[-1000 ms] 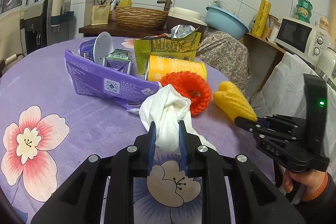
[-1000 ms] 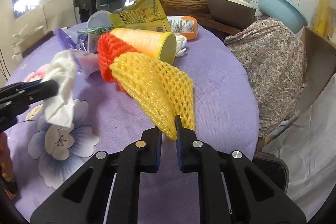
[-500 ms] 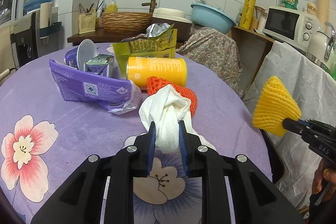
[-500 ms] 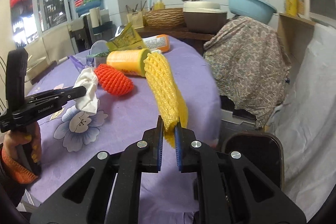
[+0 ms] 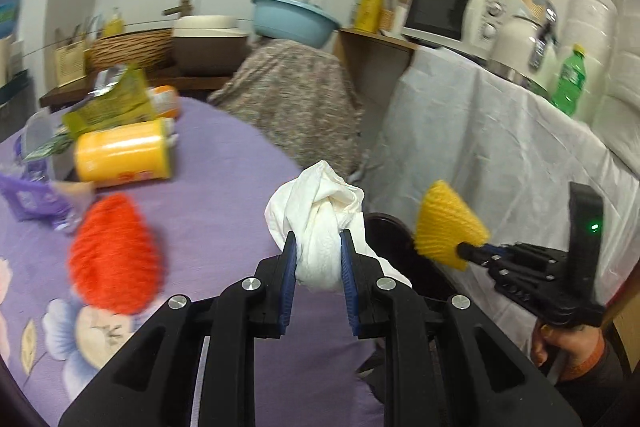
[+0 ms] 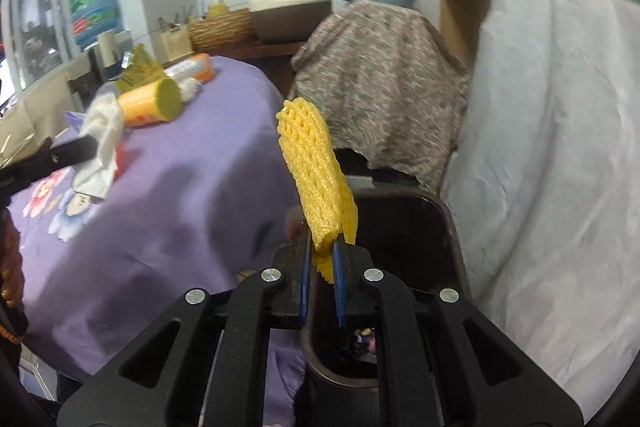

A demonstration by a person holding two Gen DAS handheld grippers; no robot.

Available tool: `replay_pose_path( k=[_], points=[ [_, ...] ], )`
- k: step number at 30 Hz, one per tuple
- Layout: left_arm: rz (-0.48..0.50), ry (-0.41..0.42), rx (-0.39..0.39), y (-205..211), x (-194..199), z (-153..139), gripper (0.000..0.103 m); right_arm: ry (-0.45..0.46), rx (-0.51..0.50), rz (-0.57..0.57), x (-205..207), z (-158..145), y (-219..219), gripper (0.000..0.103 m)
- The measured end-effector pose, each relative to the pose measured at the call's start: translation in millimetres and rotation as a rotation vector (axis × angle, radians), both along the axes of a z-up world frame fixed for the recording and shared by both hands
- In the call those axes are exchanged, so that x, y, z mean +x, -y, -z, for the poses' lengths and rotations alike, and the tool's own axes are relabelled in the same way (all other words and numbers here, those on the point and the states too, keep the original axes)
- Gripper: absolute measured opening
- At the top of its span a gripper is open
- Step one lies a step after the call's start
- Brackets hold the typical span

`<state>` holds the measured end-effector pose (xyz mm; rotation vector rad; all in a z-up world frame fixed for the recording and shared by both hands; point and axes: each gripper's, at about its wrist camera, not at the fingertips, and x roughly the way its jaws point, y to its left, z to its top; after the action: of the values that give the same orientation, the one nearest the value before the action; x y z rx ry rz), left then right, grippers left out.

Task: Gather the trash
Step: 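Drop the tissue and yellow net into the bin by opening both grippers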

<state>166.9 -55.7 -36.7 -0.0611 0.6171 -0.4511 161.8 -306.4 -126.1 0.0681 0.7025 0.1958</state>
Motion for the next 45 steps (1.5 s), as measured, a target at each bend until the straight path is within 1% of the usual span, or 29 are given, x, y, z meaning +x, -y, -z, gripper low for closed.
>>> replay_pose_path(
  k=[2, 6, 10, 12, 15, 17, 20, 21, 23, 24, 25, 30, 33, 36, 38, 39, 40, 41, 42, 43, 45],
  points=[
    [0.04, -0.015, 0.009, 20.1, 5.4, 4.4, 0.02, -0.027, 0.001, 0.017, 1.7, 12.4, 7.3, 0.011],
    [0.108, -0.074, 0.037, 62.6, 22.7, 22.3, 0.02, -0.069, -0.007, 0.053, 3.7, 38.2, 21.0, 0.011],
    [0.14, -0.127, 0.054, 87.3, 28.8, 37.7, 0.02, -0.121, 0.016, 0.08, 8.5, 65.7, 32.8, 0.011],
    [0.148, -0.141, 0.07, 98.6, 32.2, 43.8, 0.02, -0.144, 0.032, 0.09, 9.8, 78.1, 37.8, 0.011],
    [0.159, -0.164, 0.084, 111.7, 36.2, 52.7, 0.02, -0.197, 0.037, 0.109, 19.0, 105.0, 45.1, 0.011],
    [0.165, -0.173, 0.099, 119.2, 37.1, 57.8, 0.02, -0.231, 0.081, 0.124, 23.3, 121.2, 51.1, 0.011],
    [0.177, -0.184, 0.136, 131.6, 39.0, 68.7, 0.02, -0.265, 0.148, 0.143, 26.9, 134.5, 57.1, 0.012],
    [0.178, -0.189, 0.143, 133.6, 38.9, 71.3, 0.02, -0.266, 0.157, 0.15, 26.0, 136.3, 57.3, 0.016],
    [0.181, -0.205, 0.152, 136.2, 42.4, 75.8, 0.02, -0.261, 0.154, 0.163, 24.3, 136.8, 56.4, 0.04],
    [0.182, -0.214, 0.154, 137.7, 44.2, 78.9, 0.02, -0.249, 0.152, 0.172, 21.9, 135.3, 56.3, 0.062],
    [0.183, -0.221, 0.159, 139.2, 45.9, 81.7, 0.02, -0.236, 0.15, 0.178, 19.8, 134.5, 55.6, 0.071],
    [0.193, -0.245, 0.188, 148.4, 53.4, 94.9, 0.02, -0.231, 0.137, 0.207, 10.4, 129.9, 61.1, 0.071],
    [0.204, -0.256, 0.206, 156.4, 59.1, 100.7, 0.02, -0.216, 0.099, 0.225, -0.6, 125.4, 64.1, 0.071],
    [0.211, -0.264, 0.209, 163.8, 65.3, 103.8, 0.024, -0.197, 0.065, 0.241, -8.4, 121.1, 64.9, 0.075],
    [0.219, -0.266, 0.196, 166.4, 67.5, 103.6, 0.032, -0.185, 0.041, 0.248, -13.3, 120.0, 65.9, 0.076],
    [0.219, -0.263, 0.192, 167.2, 67.6, 103.0, 0.037, -0.183, 0.03, 0.248, -15.8, 120.0, 66.4, 0.077],
    [0.219, -0.257, 0.185, 167.6, 67.2, 101.8, 0.046, -0.181, 0.02, 0.25, -18.2, 120.2, 67.5, 0.077],
    [0.217, -0.249, 0.179, 167.8, 66.4, 100.8, 0.051, -0.177, 0.011, 0.256, -19.4, 120.2, 68.4, 0.077],
    [0.215, -0.237, 0.169, 167.2, 65.0, 98.7, 0.062, -0.168, 0.004, 0.264, -21.2, 119.7, 69.4, 0.077],
    [0.213, -0.23, 0.161, 166.8, 64.3, 97.2, 0.068, -0.157, -0.009, 0.275, -22.8, 119.0, 70.3, 0.077],
    [0.208, -0.223, 0.141, 164.6, 62.3, 93.0, 0.072, -0.14, -0.028, 0.294, -24.3, 117.3, 71.4, 0.077]
  ],
)
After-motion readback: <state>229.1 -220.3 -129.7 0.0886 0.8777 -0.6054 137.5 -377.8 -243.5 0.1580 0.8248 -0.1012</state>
